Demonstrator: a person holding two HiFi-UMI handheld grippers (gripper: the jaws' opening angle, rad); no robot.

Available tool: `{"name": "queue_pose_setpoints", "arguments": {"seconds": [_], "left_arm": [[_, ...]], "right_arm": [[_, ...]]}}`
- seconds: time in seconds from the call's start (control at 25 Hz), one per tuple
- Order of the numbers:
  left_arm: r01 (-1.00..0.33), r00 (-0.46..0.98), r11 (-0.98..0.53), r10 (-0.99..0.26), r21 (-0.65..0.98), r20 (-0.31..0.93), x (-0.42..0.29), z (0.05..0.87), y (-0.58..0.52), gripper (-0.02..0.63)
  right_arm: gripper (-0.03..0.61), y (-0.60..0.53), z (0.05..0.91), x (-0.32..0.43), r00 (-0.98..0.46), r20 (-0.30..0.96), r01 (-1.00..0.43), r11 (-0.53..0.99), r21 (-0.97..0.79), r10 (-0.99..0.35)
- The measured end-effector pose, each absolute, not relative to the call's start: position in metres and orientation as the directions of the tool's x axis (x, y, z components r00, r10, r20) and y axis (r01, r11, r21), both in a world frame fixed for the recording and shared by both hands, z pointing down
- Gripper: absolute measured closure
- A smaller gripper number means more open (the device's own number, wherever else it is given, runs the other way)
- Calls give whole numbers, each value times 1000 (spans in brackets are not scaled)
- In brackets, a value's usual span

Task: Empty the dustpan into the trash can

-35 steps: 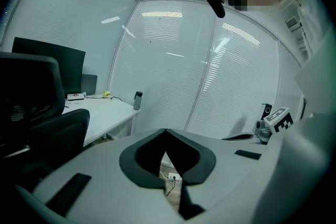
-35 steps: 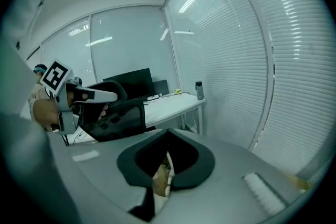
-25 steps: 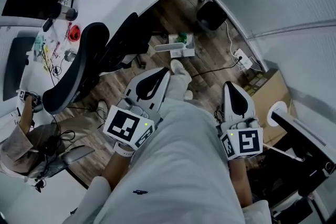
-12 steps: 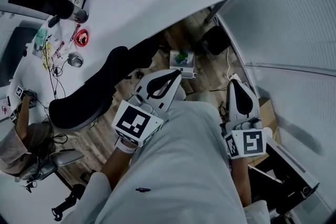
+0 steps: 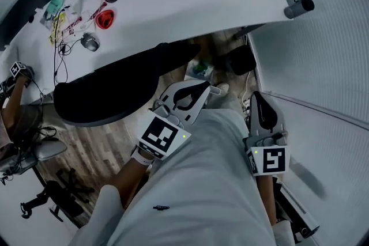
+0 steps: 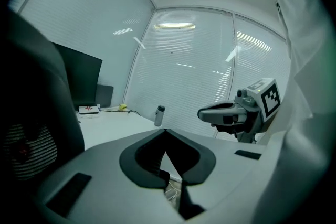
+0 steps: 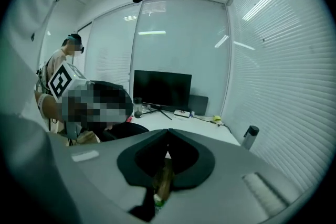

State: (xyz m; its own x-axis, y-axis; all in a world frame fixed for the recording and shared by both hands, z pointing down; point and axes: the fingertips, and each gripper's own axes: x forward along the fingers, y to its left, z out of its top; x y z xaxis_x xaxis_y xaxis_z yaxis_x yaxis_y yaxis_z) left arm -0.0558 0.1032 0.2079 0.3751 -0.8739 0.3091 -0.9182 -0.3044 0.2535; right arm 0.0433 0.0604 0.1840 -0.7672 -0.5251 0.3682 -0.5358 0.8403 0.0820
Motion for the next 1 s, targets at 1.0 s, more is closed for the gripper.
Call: {"name": "queue_pose_setpoints", "arguments": {"seconds": [1.0], "left_arm": [[-900,424,-388,-666,200,614,-22,315,82,606]], "right_arm": [[524,45,278,24,-822,526,-246,969,16,-217]]}}
